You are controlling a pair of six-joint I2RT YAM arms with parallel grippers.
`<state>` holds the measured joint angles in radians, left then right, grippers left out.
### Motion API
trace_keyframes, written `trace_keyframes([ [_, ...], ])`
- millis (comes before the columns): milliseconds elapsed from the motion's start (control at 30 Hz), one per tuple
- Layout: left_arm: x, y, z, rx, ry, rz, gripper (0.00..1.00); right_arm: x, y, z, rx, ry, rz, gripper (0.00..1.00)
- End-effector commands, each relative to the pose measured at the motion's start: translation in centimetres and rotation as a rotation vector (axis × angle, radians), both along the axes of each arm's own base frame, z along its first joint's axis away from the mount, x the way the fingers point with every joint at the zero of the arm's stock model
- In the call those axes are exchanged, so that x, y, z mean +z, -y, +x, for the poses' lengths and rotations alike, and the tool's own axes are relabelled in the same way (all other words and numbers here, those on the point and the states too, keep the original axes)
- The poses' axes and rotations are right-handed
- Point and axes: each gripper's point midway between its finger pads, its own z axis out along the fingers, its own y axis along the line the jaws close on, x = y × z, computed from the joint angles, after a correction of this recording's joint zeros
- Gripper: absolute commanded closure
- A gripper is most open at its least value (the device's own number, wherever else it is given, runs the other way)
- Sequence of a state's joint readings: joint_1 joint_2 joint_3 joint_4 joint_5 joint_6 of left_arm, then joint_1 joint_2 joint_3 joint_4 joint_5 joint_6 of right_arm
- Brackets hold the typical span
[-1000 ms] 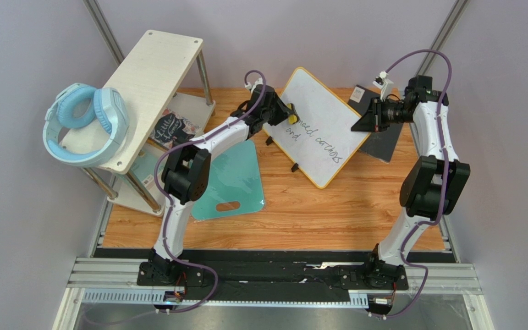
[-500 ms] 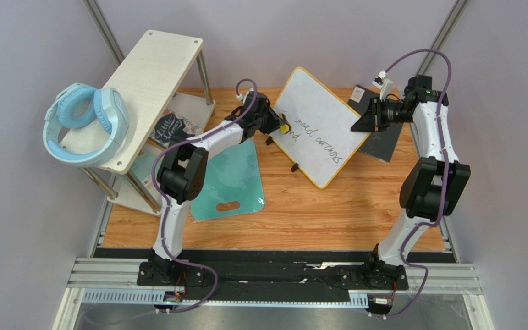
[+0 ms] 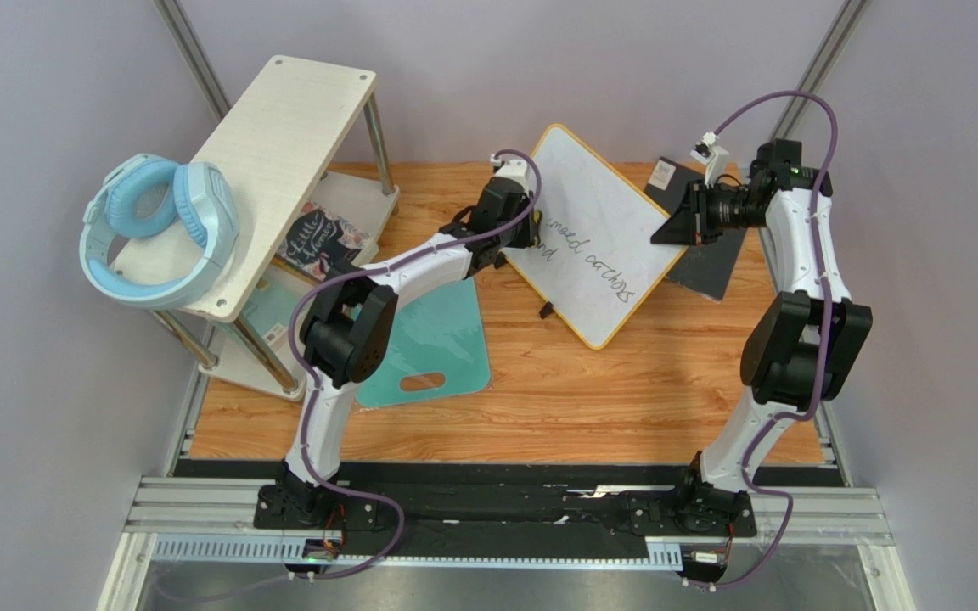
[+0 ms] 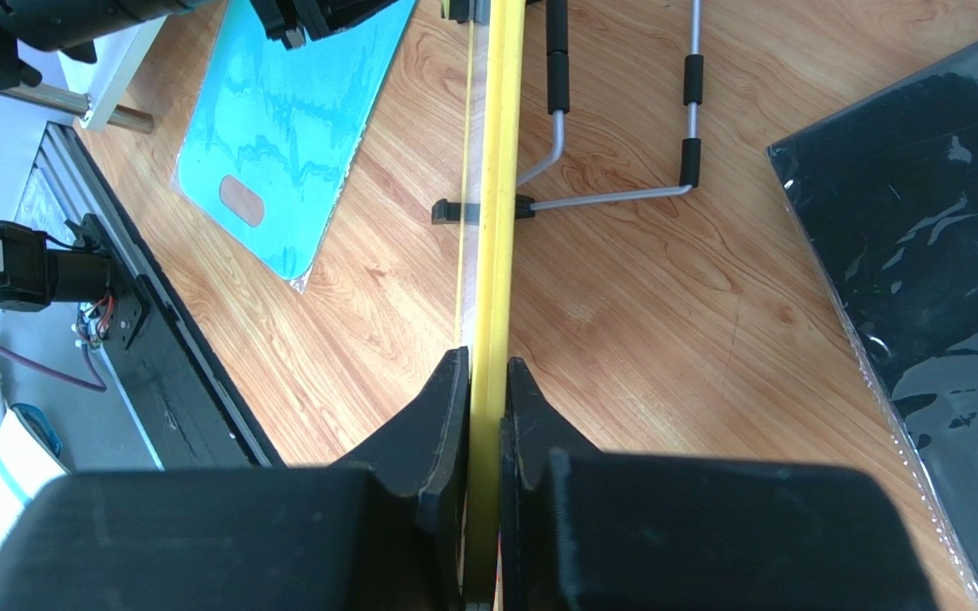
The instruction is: Erase the whiteboard
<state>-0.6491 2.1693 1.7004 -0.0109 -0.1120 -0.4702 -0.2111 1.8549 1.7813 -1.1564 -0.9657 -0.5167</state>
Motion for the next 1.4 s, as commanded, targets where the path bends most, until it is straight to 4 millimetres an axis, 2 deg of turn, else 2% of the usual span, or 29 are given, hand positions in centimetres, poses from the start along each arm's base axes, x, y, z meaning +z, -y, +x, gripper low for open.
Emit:
trace_keyframes([
  [0,2.0,8.0,-4.5,-0.371,0.153,-0.005,1.0,0.9,-1.3,-0.2,0.122,0.132,-0.081,1.0],
  [67,2.1,8.5,-4.9,-0.425,0.186,0.006,1.0,1.1,-1.3,0.0,0.121,0.135,-0.079,1.0],
  [167,1.9,7.9,-4.3,-0.415,0.215,0.059,1.0,1.2,-1.3,0.0,0.12,0.134,-0.077,1.0],
  [267,2.7,7.6,-3.9,-0.42,0.262,0.096,1.0,1.2,-1.3,0.0,0.123,0.134,-0.081,1.0],
  [367,4.4,7.4,-3.4,-0.405,0.318,0.092,1.0,1.1,-1.3,-0.3,0.133,0.133,-0.085,1.0],
  [500,7.3,7.7,-3.6,-0.424,0.392,0.041,1.0,0.9,-1.2,-0.5,0.137,0.129,-0.097,1.0],
  [600,8.4,8.5,-4.2,-0.469,0.405,0.014,1.0,0.8,-1.2,-0.6,0.141,0.123,-0.097,1.0],
  [867,10.5,8.8,-4.9,-0.514,0.442,-0.007,1.0,0.4,-1.3,-0.6,0.151,0.11,-0.088,1.0],
  [967,10.2,9.4,-5.2,-0.557,0.415,0.003,1.0,0.3,-1.3,-0.6,0.151,0.106,-0.086,1.0],
  [1133,8.0,10.7,-6.4,-0.633,0.344,0.008,1.0,0.2,-1.3,-0.6,0.151,0.104,-0.082,1.0],
  [1367,5.0,13.1,-10.0,-0.754,0.311,0.072,1.0,0.5,-1.3,-0.4,0.146,0.112,-0.084,1.0],
])
